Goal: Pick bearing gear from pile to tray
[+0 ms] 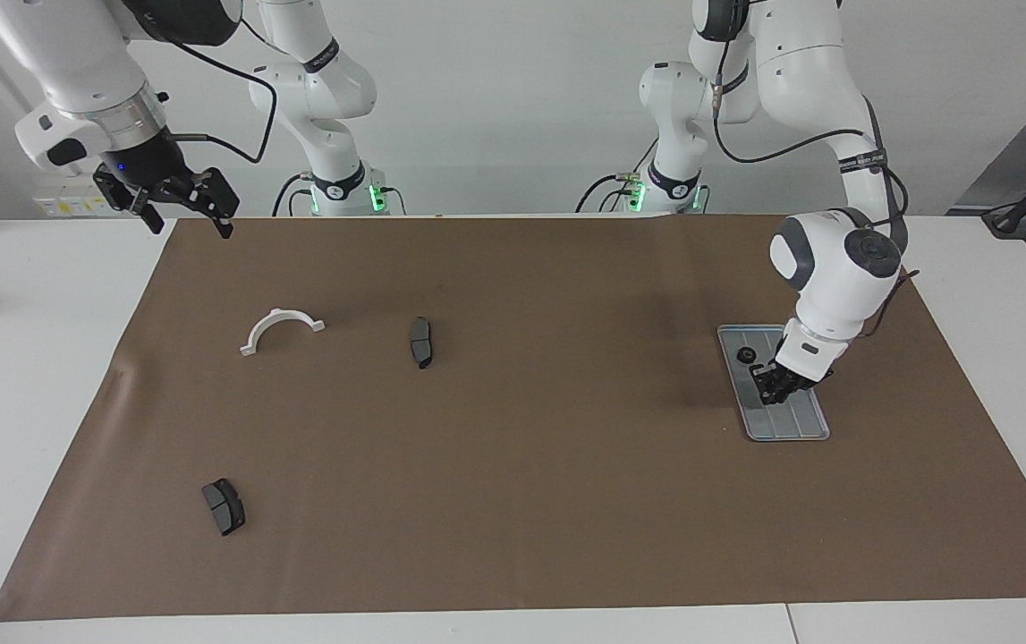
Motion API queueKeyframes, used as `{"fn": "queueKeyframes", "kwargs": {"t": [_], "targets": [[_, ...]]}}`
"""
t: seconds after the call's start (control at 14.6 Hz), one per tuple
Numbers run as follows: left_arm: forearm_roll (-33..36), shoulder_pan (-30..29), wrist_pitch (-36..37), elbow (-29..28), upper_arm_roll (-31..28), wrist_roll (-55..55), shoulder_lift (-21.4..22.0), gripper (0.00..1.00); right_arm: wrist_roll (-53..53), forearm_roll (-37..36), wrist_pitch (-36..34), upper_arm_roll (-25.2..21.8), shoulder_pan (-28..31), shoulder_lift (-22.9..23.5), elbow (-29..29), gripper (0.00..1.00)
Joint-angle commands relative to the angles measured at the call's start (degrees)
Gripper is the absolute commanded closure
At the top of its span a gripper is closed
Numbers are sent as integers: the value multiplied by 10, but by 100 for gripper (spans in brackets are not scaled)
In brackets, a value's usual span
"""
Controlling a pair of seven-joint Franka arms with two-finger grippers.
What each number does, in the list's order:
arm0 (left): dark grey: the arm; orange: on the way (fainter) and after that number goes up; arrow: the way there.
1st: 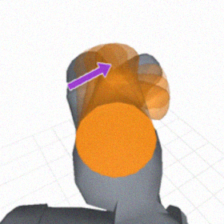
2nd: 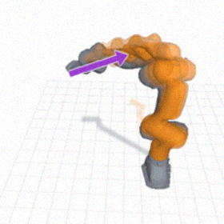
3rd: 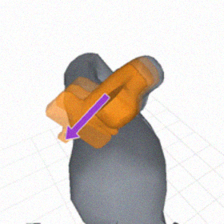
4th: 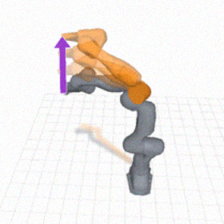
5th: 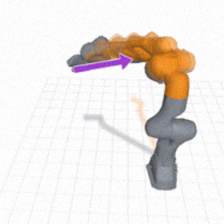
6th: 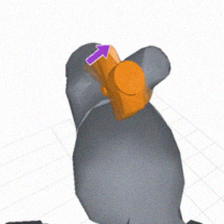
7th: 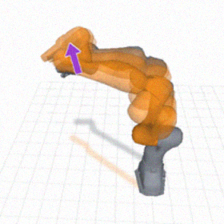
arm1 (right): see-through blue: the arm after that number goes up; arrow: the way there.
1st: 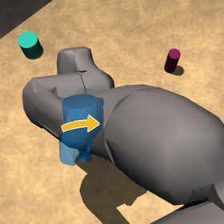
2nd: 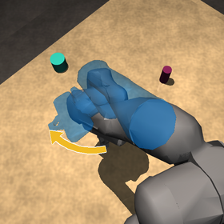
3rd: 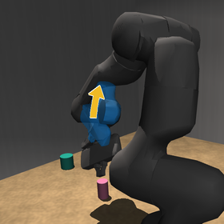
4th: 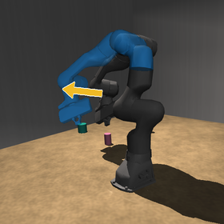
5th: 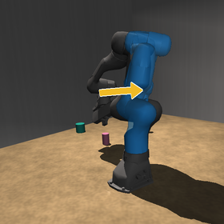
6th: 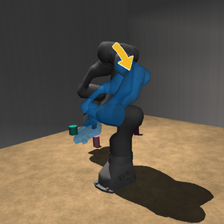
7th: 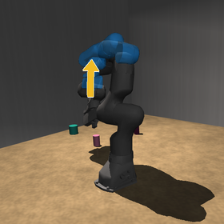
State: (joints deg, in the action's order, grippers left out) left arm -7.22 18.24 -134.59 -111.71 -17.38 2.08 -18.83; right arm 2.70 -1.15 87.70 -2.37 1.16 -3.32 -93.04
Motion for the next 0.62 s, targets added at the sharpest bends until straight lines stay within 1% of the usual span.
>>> {"fn": "queueKeyframes", "kwargs": {"t": [0.0, 0.07, 0.55], "targets": [[-3, -7, -22, -18, 5, 11, 2, 41, 8, 4, 5, 3, 2, -14, -15, 0], [-3, -6, -22, -21, 5, 12, 3, 0, 8, 4, 5, 3, 2, -14, -15, 0], [-3, -6, -15, -6, 5, 13, 6, 0, 8, 4, 5, 3, 2, -14, -15, 0]]}}
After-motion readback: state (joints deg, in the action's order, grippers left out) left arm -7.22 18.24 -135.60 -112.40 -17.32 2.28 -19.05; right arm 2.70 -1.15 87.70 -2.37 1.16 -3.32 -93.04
